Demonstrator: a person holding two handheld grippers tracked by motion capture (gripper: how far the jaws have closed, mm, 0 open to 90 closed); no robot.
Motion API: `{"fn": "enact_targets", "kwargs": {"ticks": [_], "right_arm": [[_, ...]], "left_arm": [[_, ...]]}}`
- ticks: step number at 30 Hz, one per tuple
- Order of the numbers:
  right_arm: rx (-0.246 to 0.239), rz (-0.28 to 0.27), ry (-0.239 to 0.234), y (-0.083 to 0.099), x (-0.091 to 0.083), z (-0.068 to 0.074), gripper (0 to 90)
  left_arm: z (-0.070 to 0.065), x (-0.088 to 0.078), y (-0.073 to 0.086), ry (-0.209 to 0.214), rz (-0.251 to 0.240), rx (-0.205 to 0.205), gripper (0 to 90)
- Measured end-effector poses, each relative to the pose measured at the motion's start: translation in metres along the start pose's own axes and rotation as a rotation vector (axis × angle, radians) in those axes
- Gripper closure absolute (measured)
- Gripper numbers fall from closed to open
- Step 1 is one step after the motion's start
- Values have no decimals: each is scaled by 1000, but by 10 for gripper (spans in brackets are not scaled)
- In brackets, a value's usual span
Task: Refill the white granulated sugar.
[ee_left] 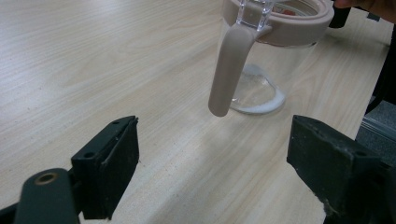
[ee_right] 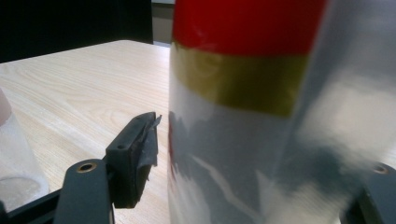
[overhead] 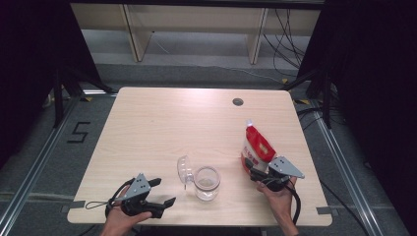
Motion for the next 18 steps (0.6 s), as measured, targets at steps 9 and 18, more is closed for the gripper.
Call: {"fn": "enact_targets", "kwargs": {"ticks": [9,18], "right_arm": [[19,-10,0,2,1,1,320],[11,-47,16,2,5,1,379]], "left_arm": [[0,1,0,-3,-2,3,165],[-1,1,0,-1,-8,0,164]]}}
Point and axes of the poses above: each handheld gripper's, and its own axes: x roughly forward along the jaws, y roughly out of its underside, z roughly to its left, the point moved 1 cm from there along x, roughly forward along the jaws, and after that the axes turned 10 degrees about x, right-handed, at the moved point
